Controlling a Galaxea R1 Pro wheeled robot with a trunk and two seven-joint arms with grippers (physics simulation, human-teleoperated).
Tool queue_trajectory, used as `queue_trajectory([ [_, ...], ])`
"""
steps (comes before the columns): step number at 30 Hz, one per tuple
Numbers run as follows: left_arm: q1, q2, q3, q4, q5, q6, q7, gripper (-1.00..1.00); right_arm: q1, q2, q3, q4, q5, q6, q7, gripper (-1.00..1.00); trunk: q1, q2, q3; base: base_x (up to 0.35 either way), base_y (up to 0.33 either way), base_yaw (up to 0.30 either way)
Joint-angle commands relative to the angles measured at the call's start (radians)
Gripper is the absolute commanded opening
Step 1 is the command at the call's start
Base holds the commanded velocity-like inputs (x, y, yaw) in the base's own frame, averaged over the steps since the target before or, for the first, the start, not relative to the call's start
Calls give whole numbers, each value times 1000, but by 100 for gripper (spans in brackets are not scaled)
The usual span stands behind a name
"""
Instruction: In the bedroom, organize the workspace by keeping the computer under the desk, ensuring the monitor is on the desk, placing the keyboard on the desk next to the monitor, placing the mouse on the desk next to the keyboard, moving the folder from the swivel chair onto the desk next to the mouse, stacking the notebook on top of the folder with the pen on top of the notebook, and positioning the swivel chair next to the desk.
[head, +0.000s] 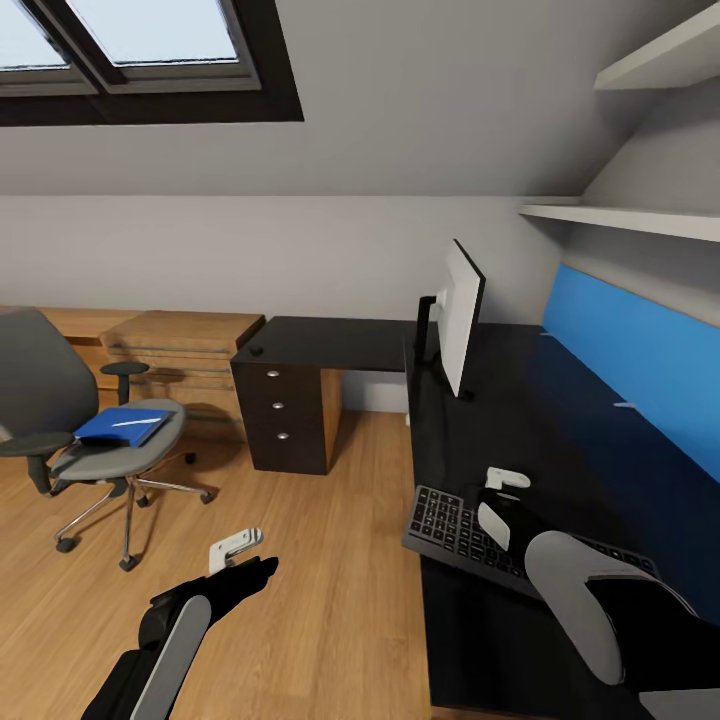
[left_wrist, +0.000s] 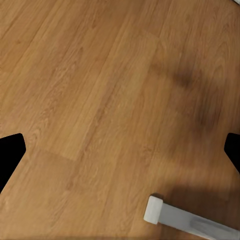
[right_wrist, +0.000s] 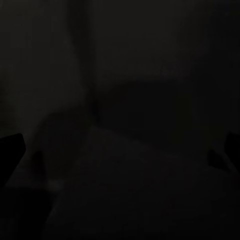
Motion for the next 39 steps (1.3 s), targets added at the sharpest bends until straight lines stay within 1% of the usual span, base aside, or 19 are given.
queue_trajectory([
  [1,-1,1,-1,-1,10,1,10,100,0,0,3,-3,-5,5,-3,100,0,-1,-1,-1,0,0],
  [5,-1,1,-2,-1,10,1,10,100,0,1,4,-4,-5,4,-4,100,0,-1,-1,0,0,41],
  [14,-1,1,-3,-1,10,1,11,100,0,2,5,-5,-6,4,-5,100,0,-1,-1,0,0,158],
  [28,-1,1,-3,0,10,2,11,100,0,1,5,-5,-6,4,-4,100,0,-1,-1,0,0,30],
  [39,-1,1,-3,0,10,1,11,100,0,2,5,-5,-6,4,-4,100,0,-1,-1,0,0,214],
])
